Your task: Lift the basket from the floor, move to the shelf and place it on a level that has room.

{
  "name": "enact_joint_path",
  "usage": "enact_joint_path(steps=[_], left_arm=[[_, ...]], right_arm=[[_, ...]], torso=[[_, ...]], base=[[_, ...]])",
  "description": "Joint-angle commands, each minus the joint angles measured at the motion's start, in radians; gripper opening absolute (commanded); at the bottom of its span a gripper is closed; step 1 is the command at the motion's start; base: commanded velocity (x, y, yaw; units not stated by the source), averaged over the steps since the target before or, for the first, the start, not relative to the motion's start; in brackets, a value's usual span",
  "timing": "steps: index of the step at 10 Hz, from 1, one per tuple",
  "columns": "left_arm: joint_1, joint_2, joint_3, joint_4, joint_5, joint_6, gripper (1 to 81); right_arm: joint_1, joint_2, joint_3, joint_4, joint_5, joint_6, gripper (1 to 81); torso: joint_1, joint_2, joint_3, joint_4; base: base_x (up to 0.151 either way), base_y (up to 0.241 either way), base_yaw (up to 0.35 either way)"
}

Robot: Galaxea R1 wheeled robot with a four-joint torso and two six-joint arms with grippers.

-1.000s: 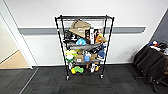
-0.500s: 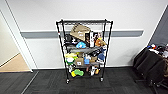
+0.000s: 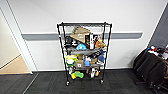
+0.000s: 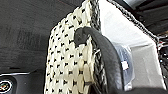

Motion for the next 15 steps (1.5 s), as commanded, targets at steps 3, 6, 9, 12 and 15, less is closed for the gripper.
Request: enact_joint_path(steps=[3,6,9,12,15], left_arm=[[-0.085,-0.024,0.147,0.018,-0.005,0.017,1.0],[-0.079,-0.024,0.145,0.018,-0.006,0.017,1.0],[-0.079,-0.026,0.147,0.017,-0.006,0.017,1.0],[-0.077,-0.026,0.147,0.017,-0.006,0.017,1.0],[-0.079,-0.028,0.15,0.018,-0.006,0.017,1.0]], right_arm=[[0.101,0.032,0.071,0.002,-0.026,0.015,1.0],[0.086,0.034,0.067,0.002,-0.026,0.015,1.0],[0.077,0.035,0.059,0.002,-0.026,0.015,1.0],[0.072,0.046,0.045,0.003,-0.026,0.013,1.0],[0.07,0.046,0.044,0.003,-0.026,0.013,1.0]], torso=[[-0.001,-0.001,0.105,0.0],[-0.003,-0.002,0.091,0.0],[-0.003,-0.003,0.091,0.0],[-0.005,-0.004,0.092,0.0],[-0.005,-0.004,0.092,0.0]], base=[[0.0,0.0,0.0],[0.0,0.0,0.0],[0.0,0.0,0.0],[0.079,0.0,0.0],[0.101,0.0,0.0]])
